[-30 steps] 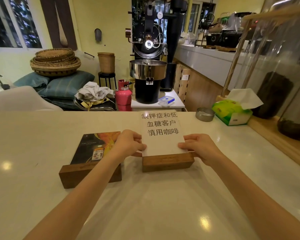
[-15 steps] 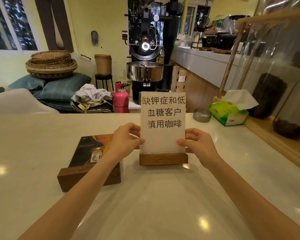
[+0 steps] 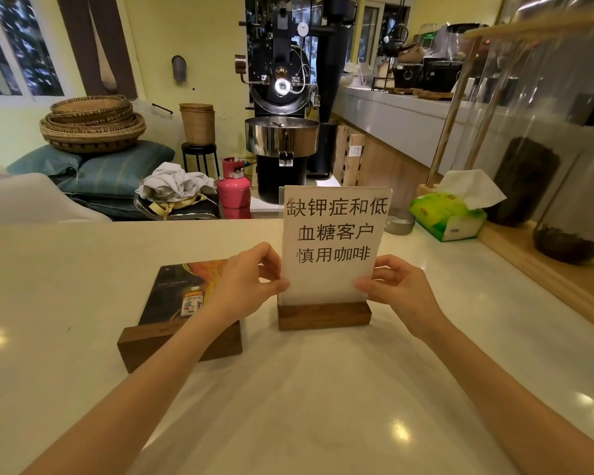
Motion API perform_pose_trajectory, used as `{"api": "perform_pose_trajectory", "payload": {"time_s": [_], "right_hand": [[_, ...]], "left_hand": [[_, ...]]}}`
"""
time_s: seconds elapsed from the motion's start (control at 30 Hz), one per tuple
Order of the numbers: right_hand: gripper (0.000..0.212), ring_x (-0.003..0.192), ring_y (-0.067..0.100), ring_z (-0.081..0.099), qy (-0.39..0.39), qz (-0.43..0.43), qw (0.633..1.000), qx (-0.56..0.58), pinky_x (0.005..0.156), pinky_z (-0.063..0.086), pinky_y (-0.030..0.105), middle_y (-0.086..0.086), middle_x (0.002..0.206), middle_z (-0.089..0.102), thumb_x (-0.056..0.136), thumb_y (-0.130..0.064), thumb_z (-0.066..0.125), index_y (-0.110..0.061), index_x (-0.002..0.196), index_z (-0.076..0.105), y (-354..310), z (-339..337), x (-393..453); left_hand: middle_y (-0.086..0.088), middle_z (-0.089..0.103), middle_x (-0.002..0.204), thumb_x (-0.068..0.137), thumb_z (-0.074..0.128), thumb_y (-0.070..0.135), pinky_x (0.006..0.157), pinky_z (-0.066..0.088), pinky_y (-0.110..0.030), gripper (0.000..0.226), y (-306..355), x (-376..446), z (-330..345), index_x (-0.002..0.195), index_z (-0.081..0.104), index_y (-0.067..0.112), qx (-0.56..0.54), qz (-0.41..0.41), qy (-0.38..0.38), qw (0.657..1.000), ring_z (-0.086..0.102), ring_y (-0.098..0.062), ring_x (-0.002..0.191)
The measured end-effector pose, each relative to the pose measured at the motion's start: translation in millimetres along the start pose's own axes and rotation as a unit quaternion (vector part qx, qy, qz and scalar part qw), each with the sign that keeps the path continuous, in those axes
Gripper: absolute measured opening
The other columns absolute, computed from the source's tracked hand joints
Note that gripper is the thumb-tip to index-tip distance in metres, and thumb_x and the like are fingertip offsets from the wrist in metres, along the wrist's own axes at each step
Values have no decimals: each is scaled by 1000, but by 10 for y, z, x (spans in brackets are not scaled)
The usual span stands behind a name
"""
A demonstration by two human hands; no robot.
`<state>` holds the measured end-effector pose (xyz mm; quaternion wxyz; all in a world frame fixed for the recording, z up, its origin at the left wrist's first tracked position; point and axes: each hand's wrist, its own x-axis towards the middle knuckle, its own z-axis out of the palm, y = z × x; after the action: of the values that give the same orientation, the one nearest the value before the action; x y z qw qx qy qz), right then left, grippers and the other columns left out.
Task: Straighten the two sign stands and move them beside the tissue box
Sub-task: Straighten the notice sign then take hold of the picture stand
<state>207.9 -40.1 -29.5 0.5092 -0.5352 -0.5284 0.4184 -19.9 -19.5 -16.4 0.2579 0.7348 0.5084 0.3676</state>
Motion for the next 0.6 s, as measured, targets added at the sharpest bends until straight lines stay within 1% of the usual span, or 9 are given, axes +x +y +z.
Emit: {"api": "perform_pose_trajectory", "payload": {"time_s": [0.13,0.2,0.3,0.37,0.43,0.47,0.53,0.57,0.6], "right_hand": [[24,81,9,64,-7,1,1000,-2,66,55,20,-8,88,67,74,-4,70,-21,85,58,-13,-6,-37],[24,82,11,64,-2,3,1000,-4,70,54,21,-8,88,67,74,-4,70,-21,85,58,-8,-2,-48],[24,84,14,63,7,7,1000,-7,68,51,18,-8,87,67,73,-5,71,-22,85,58,-21,20,-64],[29,87,16,62,21,7,1000,-11,67,49,16,-4,92,67,72,-7,72,-20,92,57,-34,36,-79],[42,88,15,61,58,-8,998,-29,67,48,17,-6,95,62,70,-9,75,-19,103,51,-42,58,-111],[46,87,14,59,92,-23,994,-56,66,48,18,-7,94,59,69,-10,76,-19,105,48,-43,67,-131],[48,78,13,55,167,-50,978,-115,63,45,17,-6,84,54,67,-11,78,-18,102,46,-46,82,-180],[46,73,13,52,190,-53,972,-127,61,44,17,-5,78,53,66,-11,79,-17,99,47,-52,88,-209],[43,69,14,51,196,-47,971,-132,59,44,18,-3,74,52,66,-11,79,-15,96,48,-57,98,-235]], "left_hand": [[4,61,90,74,70,8,72,52,-19,35,29,-46,-14,68,43,29,2,12,-11,1000,62,-15,84],[3,61,91,75,70,8,74,52,-21,35,40,-62,-14,68,43,29,6,12,-12,1000,62,-16,85],[1,61,90,75,70,8,77,54,-27,34,38,-72,-7,67,43,29,3,5,-6,1000,63,-19,86],[1,61,90,75,70,9,77,54,-27,33,36,-73,-9,68,44,29,2,2,-9,1000,62,-19,86],[1,61,92,76,69,11,79,54,-28,30,44,-79,-16,71,46,28,2,0,-20,1000,62,-18,88],[1,62,94,76,69,12,80,55,-30,26,48,-86,-21,73,48,27,0,-4,-24,1000,63,-19,89],[2,62,98,76,69,15,81,55,-31,21,54,-105,-39,82,51,23,-12,-15,-25,1000,64,-17,91],[4,62,98,76,70,16,79,54,-29,21,56,-117,-55,86,53,22,-20,-21,-24,999,64,-16,90],[4,62,99,75,70,17,76,53,-26,22,53,-131,-77,90,54,21,-28,-26,-22,999,64,-14,89]]}}
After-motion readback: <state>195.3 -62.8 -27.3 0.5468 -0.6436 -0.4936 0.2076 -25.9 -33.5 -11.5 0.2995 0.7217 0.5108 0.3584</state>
